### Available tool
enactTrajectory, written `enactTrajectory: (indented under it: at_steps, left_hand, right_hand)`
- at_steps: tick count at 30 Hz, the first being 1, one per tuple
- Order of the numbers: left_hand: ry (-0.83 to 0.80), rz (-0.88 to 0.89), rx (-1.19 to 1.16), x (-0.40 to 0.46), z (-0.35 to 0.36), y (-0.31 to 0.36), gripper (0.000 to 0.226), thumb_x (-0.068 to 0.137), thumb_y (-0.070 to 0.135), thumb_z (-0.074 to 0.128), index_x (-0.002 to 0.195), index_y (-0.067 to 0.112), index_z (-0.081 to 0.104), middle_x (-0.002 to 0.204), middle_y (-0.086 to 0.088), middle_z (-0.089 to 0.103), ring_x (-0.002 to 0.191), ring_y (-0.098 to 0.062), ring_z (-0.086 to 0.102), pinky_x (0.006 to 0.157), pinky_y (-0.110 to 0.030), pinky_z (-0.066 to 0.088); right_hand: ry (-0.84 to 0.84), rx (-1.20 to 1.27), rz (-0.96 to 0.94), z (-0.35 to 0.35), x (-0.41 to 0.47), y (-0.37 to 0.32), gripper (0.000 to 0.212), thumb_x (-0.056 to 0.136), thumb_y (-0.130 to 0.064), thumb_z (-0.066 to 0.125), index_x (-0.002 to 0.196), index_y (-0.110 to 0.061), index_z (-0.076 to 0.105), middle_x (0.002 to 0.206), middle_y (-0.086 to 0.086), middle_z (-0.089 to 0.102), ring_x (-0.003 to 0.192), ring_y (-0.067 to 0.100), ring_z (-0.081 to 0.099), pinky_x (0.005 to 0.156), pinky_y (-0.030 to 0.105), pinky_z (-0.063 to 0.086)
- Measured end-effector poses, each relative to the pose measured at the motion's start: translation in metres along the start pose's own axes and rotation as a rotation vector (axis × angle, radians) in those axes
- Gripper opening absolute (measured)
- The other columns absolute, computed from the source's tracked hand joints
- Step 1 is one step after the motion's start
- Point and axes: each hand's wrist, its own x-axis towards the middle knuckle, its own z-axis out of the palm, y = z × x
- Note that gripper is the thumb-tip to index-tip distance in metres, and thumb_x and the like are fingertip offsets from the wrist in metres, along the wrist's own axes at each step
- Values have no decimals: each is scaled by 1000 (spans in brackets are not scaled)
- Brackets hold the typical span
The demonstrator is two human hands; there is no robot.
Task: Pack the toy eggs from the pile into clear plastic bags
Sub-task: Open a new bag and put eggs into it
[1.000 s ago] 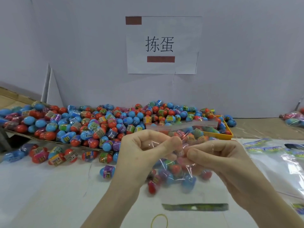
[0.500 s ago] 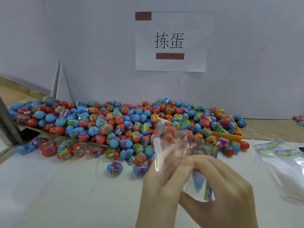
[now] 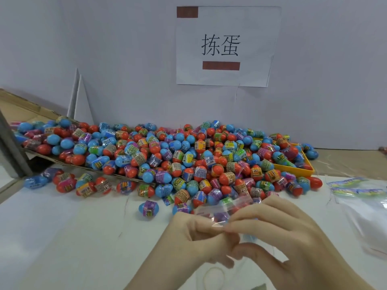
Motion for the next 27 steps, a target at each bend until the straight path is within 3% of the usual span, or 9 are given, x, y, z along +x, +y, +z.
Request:
enactTrajectory:
  at_steps: [7,12,14,17,19,21,23,25,27]
  left_hand:
    - [6,-22,-49,0,-11,-11,16,64,35,82,63,20,76,63,0,71,59,-11,65,54,-17,49]
    - [72,-191,-96,-3,-12,-30,62,44,51,79,99,26,63,89,9,74,82,-5,69,70,-19,53]
    - [101,-191,-99,-3,-10,-34,57,57,50,83,104,24,63,92,10,74,87,-6,69,69,-17,53]
    - [109,-189,-133,-3,-13,-36,42,60,39,69,95,16,70,88,0,75,80,-13,71,64,-19,54]
    - [115,-190,-127,-5,-16,-37,33,60,36,68,82,14,73,84,-4,75,73,-15,71,61,-19,54]
    - [162,-189,-144,-6,-20,-41,25,58,34,70,71,13,75,81,-6,75,69,-16,71,56,-19,53]
    - [247,-181,-173,-7,-25,-44,21,56,32,71,66,15,76,79,-8,74,66,-16,71,53,-18,51]
    - [343,-167,-207,-8,-29,-46,22,52,29,73,66,13,75,77,-11,74,64,-17,70,50,-18,50]
    - [420,-152,-236,-8,-33,-48,25,52,27,73,68,8,74,76,-13,73,62,-18,70,48,-18,50]
  right_hand:
    - [-144,35,156,12,-5,9,26,69,-51,61,63,-26,67,68,-17,58,68,3,49,53,12,42]
    - [-251,370,389,16,-6,21,30,63,-65,50,62,-35,55,74,-17,59,79,2,52,63,10,38]
    - [-244,496,420,17,-5,23,25,64,-59,55,64,-35,56,74,-18,61,69,3,51,59,9,37]
    - [-318,724,414,17,-1,26,16,71,-46,67,68,-31,60,66,-17,63,54,2,47,51,11,35]
    - [-242,884,433,18,3,32,14,72,-39,74,74,-30,64,70,-9,66,51,8,47,48,13,37]
    - [75,988,618,22,9,50,10,71,-31,74,74,-26,67,74,-4,68,50,8,51,46,13,40]
    - [226,745,745,33,10,69,6,76,-23,70,78,-22,65,75,-7,66,55,0,54,50,8,42]
    - [-110,251,756,52,4,82,11,83,-27,65,90,-20,62,86,-9,61,73,2,55,64,13,47]
    - [-423,-5,741,69,-10,84,30,82,-42,62,104,-21,60,100,-7,55,86,9,51,76,23,47]
